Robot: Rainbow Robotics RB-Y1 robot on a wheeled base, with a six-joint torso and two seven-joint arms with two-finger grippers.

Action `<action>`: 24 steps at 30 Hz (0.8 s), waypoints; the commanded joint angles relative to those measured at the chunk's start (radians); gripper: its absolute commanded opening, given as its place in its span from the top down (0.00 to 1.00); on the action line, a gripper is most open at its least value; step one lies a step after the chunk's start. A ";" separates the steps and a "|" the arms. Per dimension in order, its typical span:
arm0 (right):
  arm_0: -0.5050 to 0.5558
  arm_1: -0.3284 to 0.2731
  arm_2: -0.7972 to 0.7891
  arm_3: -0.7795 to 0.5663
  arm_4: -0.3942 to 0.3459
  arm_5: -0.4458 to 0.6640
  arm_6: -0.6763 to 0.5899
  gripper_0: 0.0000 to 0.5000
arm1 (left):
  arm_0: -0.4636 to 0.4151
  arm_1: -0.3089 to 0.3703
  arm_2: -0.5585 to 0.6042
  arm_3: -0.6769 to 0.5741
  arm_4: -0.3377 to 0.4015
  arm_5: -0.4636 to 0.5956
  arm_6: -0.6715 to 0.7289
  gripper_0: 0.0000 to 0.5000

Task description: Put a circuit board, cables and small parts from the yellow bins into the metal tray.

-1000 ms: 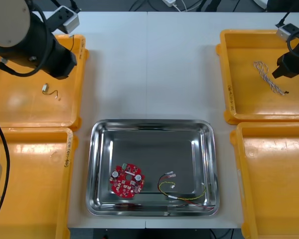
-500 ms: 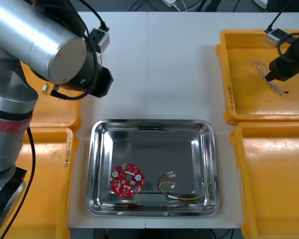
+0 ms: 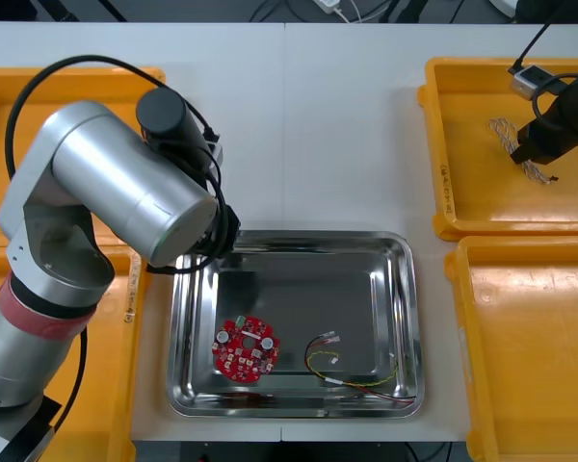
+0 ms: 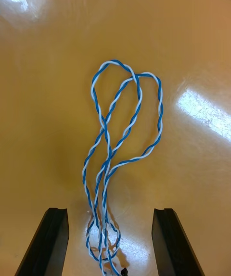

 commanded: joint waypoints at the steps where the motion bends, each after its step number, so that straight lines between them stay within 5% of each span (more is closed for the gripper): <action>1: -0.053 0.005 -0.027 0.022 0.001 -0.025 0.037 0.00 | 0.054 -0.029 -0.055 -0.041 -0.029 -0.001 -0.008 1.00; 19: -0.051 0.016 -0.026 0.062 -0.005 -0.065 0.048 0.00 | 0.084 -0.026 -0.124 -0.038 -0.009 -0.081 0.158 0.98; 21: -0.051 0.021 -0.026 0.063 -0.005 -0.066 0.048 0.00 | 0.087 -0.024 -0.129 -0.038 -0.011 -0.086 0.161 0.93; 24: -0.047 0.027 -0.027 0.063 -0.004 -0.077 0.051 0.00 | 0.093 -0.021 -0.132 -0.038 -0.011 -0.092 0.162 0.67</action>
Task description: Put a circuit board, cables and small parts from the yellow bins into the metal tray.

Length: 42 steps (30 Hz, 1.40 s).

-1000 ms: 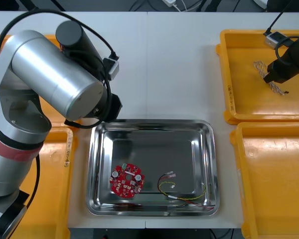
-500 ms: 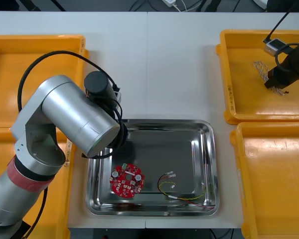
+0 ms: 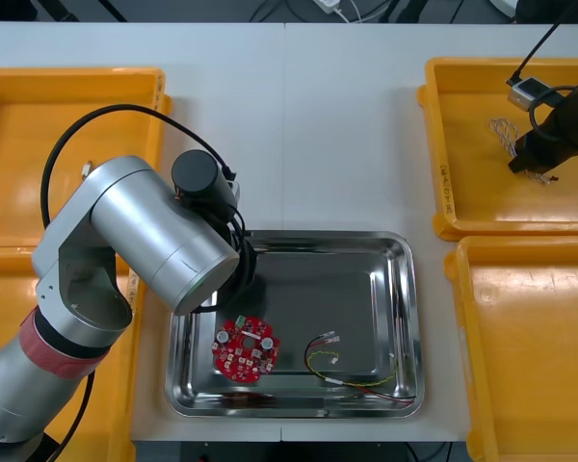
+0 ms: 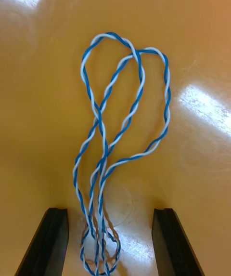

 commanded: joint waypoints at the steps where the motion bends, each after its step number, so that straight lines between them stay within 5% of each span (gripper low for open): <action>1: -0.044 0.024 -0.027 -0.007 -0.003 -0.020 0.025 0.00 | 0.020 -0.016 -0.031 -0.037 0.003 -0.016 0.071 0.58; 2: -0.044 0.025 -0.027 -0.007 -0.003 -0.021 0.025 0.00 | 0.022 -0.014 -0.031 -0.037 0.003 -0.018 0.071 0.33; 4: -0.044 0.028 -0.027 -0.007 -0.003 -0.021 0.025 0.00 | 0.024 -0.011 -0.031 -0.037 0.001 -0.018 0.071 0.06; 6: -0.044 0.028 -0.027 -0.007 -0.003 -0.024 0.026 0.00 | 0.024 -0.010 -0.031 -0.037 0.001 -0.018 0.071 0.00; 12: -0.039 0.028 -0.027 -0.007 0.000 -0.026 0.029 0.00 | 0.027 -0.007 -0.031 -0.037 0.000 -0.018 0.067 0.00; 16: -0.036 0.028 -0.025 -0.007 0.000 -0.029 0.032 0.12 | 0.028 -0.005 -0.031 -0.037 0.001 -0.018 0.065 0.00; 19: -0.035 0.028 -0.027 -0.009 0.000 -0.032 0.035 0.34 | 0.028 -0.002 -0.031 -0.037 0.003 -0.018 0.062 0.00; 20: -0.033 0.028 -0.027 -0.009 0.000 -0.032 0.035 0.61 | 0.025 0.001 -0.031 -0.037 0.001 -0.018 0.061 0.00; 21: -0.032 0.028 -0.027 -0.007 0.000 -0.032 0.035 0.69 | 0.025 0.004 -0.031 -0.037 0.003 -0.018 0.061 0.00; 22: -0.032 0.028 -0.027 -0.007 0.000 -0.032 0.037 0.94 | 0.019 0.010 -0.031 -0.038 0.005 -0.018 0.059 0.00; 23: -0.032 0.028 -0.027 -0.007 0.000 -0.032 0.037 1.00 | 0.013 0.015 -0.031 -0.038 0.008 -0.016 0.059 0.00; 42: -0.035 0.016 -0.027 -0.114 0.018 0.049 0.022 1.00 | -0.162 0.136 0.143 -0.063 0.304 0.080 0.018 0.00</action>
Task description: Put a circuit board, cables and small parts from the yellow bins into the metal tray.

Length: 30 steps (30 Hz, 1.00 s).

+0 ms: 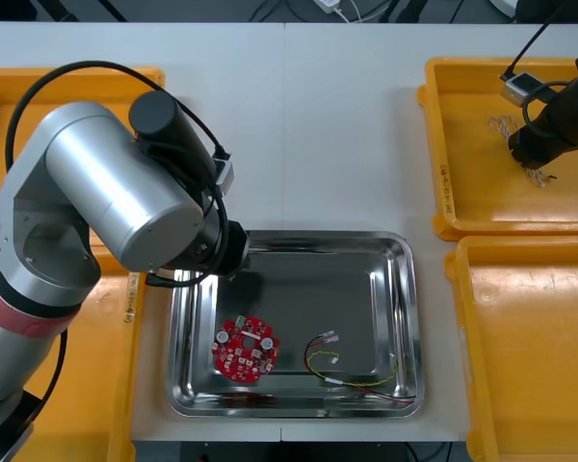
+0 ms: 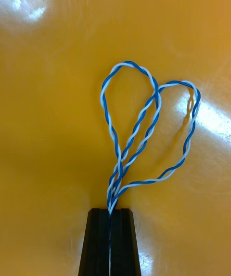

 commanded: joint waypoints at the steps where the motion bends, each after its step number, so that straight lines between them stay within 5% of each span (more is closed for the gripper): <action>1: -0.033 -0.001 -0.022 -0.106 0.021 0.071 0.020 1.00 | -0.069 0.068 0.057 -0.042 0.054 0.008 0.016 0.00; 19: -0.031 -0.015 -0.121 -0.425 0.080 0.455 -0.026 1.00 | -0.152 0.227 0.226 0.007 0.249 0.008 -0.134 0.00; 25: -0.025 -0.010 -0.121 -0.553 0.061 0.597 -0.056 1.00 | -0.203 0.249 0.263 0.121 0.253 0.008 -0.234 0.00; 30: 0.030 0.003 -0.108 -0.704 0.022 0.597 -0.065 1.00 | -0.226 0.261 0.300 0.205 0.247 0.008 -0.324 0.00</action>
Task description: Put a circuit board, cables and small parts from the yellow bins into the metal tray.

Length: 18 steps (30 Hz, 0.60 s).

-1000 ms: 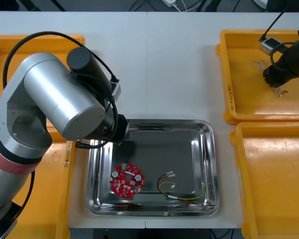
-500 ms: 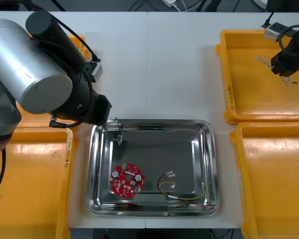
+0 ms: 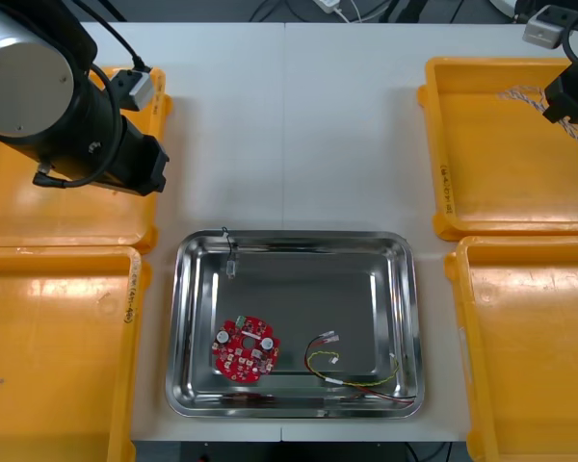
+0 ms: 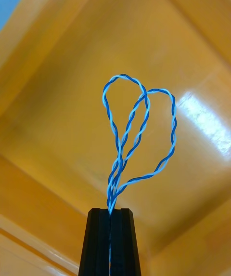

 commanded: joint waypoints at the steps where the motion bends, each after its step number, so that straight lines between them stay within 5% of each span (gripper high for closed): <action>1: 0.038 0.005 -0.007 -0.175 -0.047 0.005 -0.042 1.00 | -0.066 0.047 0.057 0.054 0.004 0.007 -0.127 0.00; 10: 0.192 0.005 0.013 -0.499 -0.197 0.005 -0.179 1.00 | -0.072 0.089 0.092 0.178 -0.025 0.007 -0.286 0.00; 18: 0.277 0.002 0.106 -0.652 -0.302 0.005 -0.176 1.00 | -0.090 0.112 0.107 0.281 -0.057 0.003 -0.378 0.00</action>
